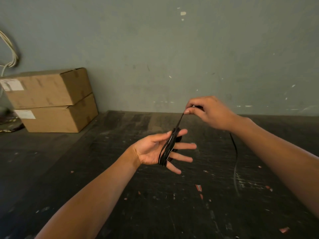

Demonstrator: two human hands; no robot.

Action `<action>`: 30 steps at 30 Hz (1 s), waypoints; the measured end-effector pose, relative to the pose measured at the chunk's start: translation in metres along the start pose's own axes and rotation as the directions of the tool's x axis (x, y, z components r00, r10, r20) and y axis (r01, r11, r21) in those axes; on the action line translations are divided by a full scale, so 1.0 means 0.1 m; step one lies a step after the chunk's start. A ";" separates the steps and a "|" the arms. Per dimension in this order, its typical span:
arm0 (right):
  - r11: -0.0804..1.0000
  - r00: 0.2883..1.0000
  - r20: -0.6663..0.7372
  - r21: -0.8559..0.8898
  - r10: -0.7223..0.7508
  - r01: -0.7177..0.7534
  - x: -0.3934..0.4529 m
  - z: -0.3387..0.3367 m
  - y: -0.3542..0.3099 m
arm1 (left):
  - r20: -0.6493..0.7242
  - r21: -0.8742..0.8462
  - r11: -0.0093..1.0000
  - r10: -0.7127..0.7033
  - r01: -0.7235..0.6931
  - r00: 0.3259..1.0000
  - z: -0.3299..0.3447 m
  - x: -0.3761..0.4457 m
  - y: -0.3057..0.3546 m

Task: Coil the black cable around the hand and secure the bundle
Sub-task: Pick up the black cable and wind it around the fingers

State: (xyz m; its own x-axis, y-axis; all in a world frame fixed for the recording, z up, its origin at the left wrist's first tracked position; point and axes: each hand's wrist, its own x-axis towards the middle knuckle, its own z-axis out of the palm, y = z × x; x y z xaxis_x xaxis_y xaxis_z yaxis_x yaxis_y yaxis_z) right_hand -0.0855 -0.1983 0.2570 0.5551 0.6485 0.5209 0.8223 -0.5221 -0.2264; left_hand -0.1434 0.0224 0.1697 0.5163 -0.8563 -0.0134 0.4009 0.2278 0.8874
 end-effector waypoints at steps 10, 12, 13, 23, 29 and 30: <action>0.804 0.941 0.136 0.491 0.310 -0.336 -0.56 0.90 0.24 | 0.064 -0.059 0.971 0.234 -0.230 0.970 0.15 -0.01 0.25; 0.771 0.924 0.204 0.509 0.324 -0.382 -0.66 1.07 0.18 | 0.025 -0.063 0.962 0.267 -0.265 0.963 0.14 -0.03 0.30; 0.754 0.921 0.225 0.528 0.319 -0.390 -0.69 1.13 0.14 | 0.007 -0.072 0.956 0.285 -0.283 0.959 0.13 -0.04 0.31; 0.614 0.890 0.384 0.649 0.246 -0.450 -0.85 1.41 -0.62 | -0.178 -0.088 0.921 0.360 -0.379 0.916 -0.02 0.01 0.31; 0.890 0.948 0.268 0.369 0.173 -0.267 -0.77 1.10 -0.88 | -0.343 -0.079 0.913 0.353 -0.401 0.870 -0.18 -0.03 0.17; 0.916 0.951 0.264 0.317 0.162 -0.244 -0.73 1.02 -0.90 | -0.358 -0.078 0.914 0.347 -0.398 0.867 -0.19 -0.03 0.15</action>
State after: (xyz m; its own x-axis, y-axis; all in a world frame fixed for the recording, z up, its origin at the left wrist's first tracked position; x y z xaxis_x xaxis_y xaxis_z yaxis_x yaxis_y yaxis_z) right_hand -0.1868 -0.1423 0.1551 0.6939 0.6784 0.2415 0.6578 -0.4608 -0.5957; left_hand -0.1242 0.0370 0.1741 0.8577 -0.4970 0.1314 0.2195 0.5851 0.7807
